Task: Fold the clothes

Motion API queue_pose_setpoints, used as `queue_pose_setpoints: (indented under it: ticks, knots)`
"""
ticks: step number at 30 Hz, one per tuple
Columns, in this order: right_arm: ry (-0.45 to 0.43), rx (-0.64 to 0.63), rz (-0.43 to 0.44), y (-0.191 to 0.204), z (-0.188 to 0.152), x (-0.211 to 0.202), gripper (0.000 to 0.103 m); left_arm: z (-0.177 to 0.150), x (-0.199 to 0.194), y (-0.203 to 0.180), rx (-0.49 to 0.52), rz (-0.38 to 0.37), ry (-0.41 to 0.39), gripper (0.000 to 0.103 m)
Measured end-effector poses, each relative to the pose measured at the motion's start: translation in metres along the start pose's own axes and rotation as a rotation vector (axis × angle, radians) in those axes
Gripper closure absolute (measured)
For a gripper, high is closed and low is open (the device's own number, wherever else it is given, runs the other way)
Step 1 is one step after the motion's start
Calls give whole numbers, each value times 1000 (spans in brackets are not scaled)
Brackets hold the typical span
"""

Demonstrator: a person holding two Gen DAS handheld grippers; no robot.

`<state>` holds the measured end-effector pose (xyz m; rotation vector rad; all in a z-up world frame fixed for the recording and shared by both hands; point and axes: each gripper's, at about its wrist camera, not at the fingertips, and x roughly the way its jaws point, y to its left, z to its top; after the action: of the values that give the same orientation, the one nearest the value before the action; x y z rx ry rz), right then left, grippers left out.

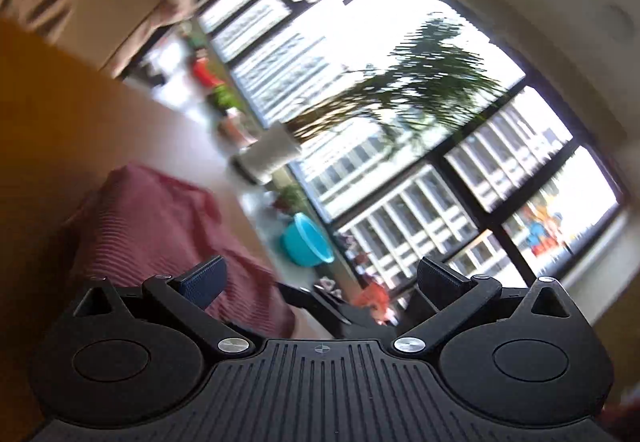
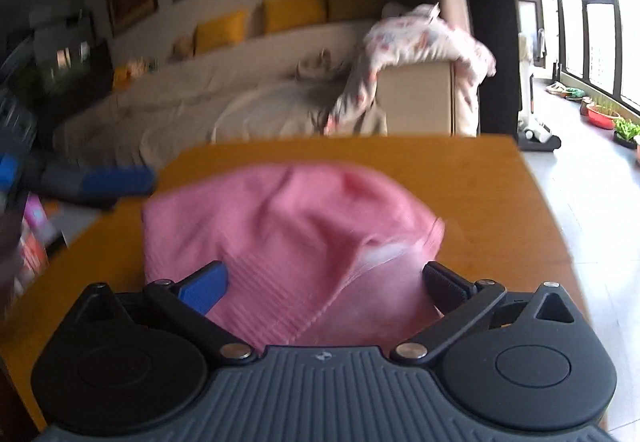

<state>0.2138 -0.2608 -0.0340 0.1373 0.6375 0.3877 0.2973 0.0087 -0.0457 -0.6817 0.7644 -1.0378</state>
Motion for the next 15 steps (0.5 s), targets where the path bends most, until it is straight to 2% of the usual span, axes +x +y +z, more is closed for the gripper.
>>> queue_pose_setpoints:
  ticks: [3, 4, 6, 9, 10, 12, 14, 15]
  knots:
    - [73, 32, 17, 5, -8, 16, 0, 1, 9, 24, -27, 83, 27, 0]
    - [68, 52, 23, 4, -9, 16, 0, 3, 10, 30, -28, 99, 24, 0]
    - [118, 74, 49, 3, -4, 14, 0, 7, 7, 37, -22, 137, 11, 0]
    - [45, 155, 187, -11, 4, -11, 0, 23, 0, 46, 1, 210, -6, 0]
    - [-10, 151, 170, -18, 7, -21, 0, 26, -2, 46, 9, 228, -7, 0]
    - [-132, 130, 107, -33, 13, -42, 9, 32, -6, 43, 23, 241, -3, 0]
    - [-146, 197, 68, -59, 18, -45, 31, 25, -11, 22, 71, 219, 6, 0]
    - [-132, 251, 69, -73, 20, -42, 37, 20, -14, 7, 102, 200, 12, 0]
